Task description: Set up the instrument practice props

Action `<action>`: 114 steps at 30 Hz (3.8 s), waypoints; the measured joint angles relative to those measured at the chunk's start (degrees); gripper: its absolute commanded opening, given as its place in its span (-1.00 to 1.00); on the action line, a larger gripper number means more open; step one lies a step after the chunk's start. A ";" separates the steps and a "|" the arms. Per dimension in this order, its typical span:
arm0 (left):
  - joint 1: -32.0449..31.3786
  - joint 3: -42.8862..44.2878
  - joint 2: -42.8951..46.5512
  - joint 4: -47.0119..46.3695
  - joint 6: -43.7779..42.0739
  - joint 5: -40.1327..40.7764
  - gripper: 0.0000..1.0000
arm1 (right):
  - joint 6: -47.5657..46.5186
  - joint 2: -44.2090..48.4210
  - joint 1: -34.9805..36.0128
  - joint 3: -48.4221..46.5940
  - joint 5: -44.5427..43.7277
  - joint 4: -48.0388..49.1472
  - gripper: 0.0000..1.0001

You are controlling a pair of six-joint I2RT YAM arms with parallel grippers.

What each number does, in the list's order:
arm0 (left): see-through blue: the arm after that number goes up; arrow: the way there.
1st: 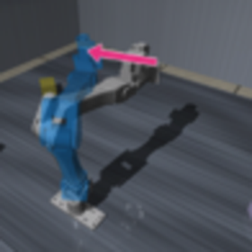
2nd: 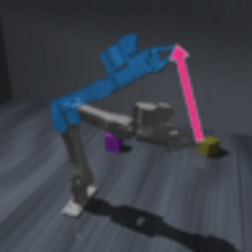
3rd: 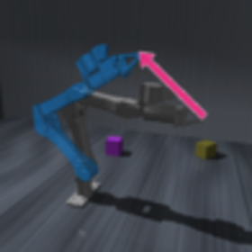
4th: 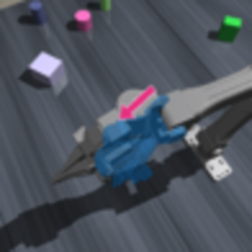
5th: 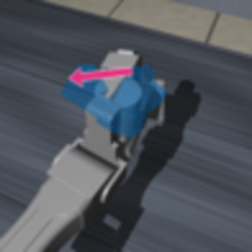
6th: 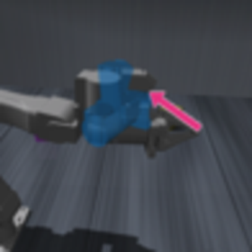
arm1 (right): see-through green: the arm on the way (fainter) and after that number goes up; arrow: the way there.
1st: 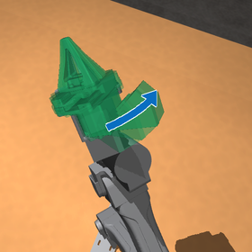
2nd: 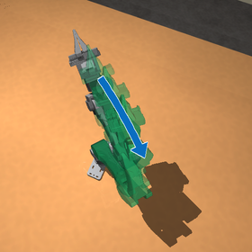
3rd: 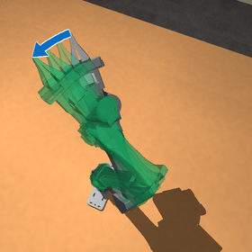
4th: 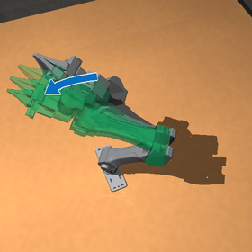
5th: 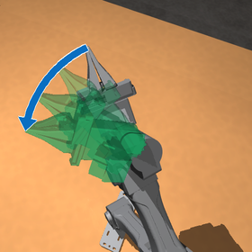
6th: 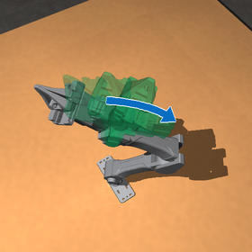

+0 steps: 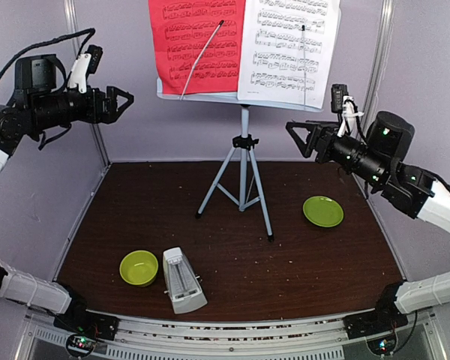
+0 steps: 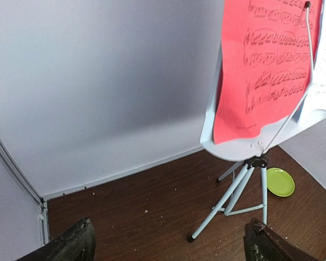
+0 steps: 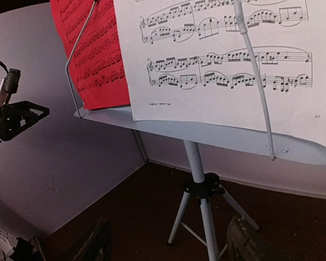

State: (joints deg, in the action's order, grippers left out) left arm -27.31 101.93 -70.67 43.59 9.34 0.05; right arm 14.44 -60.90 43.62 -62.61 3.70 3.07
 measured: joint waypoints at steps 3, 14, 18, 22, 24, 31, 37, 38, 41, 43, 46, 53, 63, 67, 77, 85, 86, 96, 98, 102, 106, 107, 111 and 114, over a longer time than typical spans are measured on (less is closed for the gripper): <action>0.00 -6.88 4.09 0.66 2.75 1.07 0.96 | 1.22 0.44 0.81 2.69 1.18 -1.42 0.46; 0.00 -27.30 10.25 2.12 11.93 0.96 0.95 | 5.81 -4.20 8.90 5.66 4.09 -5.46 0.69; 0.00 -31.23 10.27 2.34 14.80 1.03 0.96 | 8.79 -10.91 12.13 1.60 4.07 -8.83 0.77; 0.00 -32.22 9.99 2.36 18.21 0.98 0.96 | 11.58 -18.10 15.65 -5.64 3.58 -13.27 0.90; 0.00 -32.92 10.21 1.90 20.28 1.25 0.96 | 12.79 -20.90 17.99 -9.18 3.23 -15.85 1.00; 0.00 -39.23 15.39 1.09 26.71 3.04 0.96 | 15.63 -30.99 24.96 -23.12 2.51 -24.70 1.00; 0.00 -40.35 19.32 2.43 32.79 7.89 0.96 | 20.31 -42.36 28.96 -37.31 -0.55 -35.87 1.00; 0.00 -40.44 19.45 2.93 33.29 8.35 0.95 | 21.33 -45.11 29.49 -41.05 -1.55 -39.17 1.00; 0.00 -41.42 19.80 4.17 34.56 9.31 0.96 | 23.45 -52.11 30.80 -50.99 -3.63 -47.17 1.00; 0.00 -42.62 20.39 4.59 34.93 9.86 0.96 | 24.55 -54.95 31.47 -54.86 -4.13 -50.23 1.00; 0.00 -43.69 21.40 4.68 34.88 10.67 0.96 | 25.73 -56.54 32.41 -57.24 -4.17 -53.88 1.00; 0.00 -45.81 23.85 4.68 33.94 12.33 0.96 | 28.63 -60.13 33.75 -63.10 -4.22 -60.43 0.90; 0.00 -48.92 26.82 4.52 34.25 14.47 0.96 | 34.12 -67.19 33.92 -65.46 -6.88 -66.99 0.39; 0.00 -50.12 27.32 4.55 34.51 14.82 0.96 | 36.13 -67.47 34.18 -66.07 -8.63 -68.28 0.12; 0.00 -50.18 27.19 4.13 31.91 15.61 0.96 | 34.77 -63.34 32.04 -60.22 -10.40 -68.43 -0.76; -0.20 -54.80 31.85 -3.02 25.90 6.14 0.96 | 25.70 -45.46 23.08 -34.58 -6.01 -58.49 -0.94; -0.33 -55.10 32.04 -3.65 25.07 4.94 0.95 | 24.65 -42.73 21.38 -30.95 -4.37 -56.04 -0.95; -10.29 -65.48 33.57 -14.78 19.04 -2.23 0.90 | 16.94 -36.46 14.88 -21.35 7.74 -43.95 -1.00; -14.62 -67.04 32.72 -16.85 17.88 -2.62 0.88 | 15.45 -36.46 14.62 -20.96 10.62 -42.34 -1.00; -22.14 -67.56 29.18 -19.58 15.30 -2.21 0.86 | 12.55 -36.04 14.29 -19.37 15.47 -39.76 -1.00; -30.10 -69.44 26.03 -23.58 11.80 0.17 0.86 | 10.97 -34.69 13.20 -16.81 18.38 -38.27 -1.00; -31.82 -70.27 25.55 -24.83 11.04 0.68 0.85 | 10.82 -34.23 12.83 -16.20 18.75 -38.07 -1.00; -37.70 -71.89 20.55 -28.55 8.94 3.15 0.89 | 11.06 -33.31 11.56 -15.43 19.19 -37.88 -1.00; -40.48 -71.95 16.22 -32.06 8.70 5.01 0.96 | 12.87 -33.11 11.21 -15.43 19.06 -37.11 -1.00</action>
State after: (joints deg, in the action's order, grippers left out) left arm -67.79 29.98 -54.46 11.53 18.04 5.06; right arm 27.31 -94.02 54.83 -78.04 22.76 -34.04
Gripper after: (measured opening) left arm 0.954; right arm 0.596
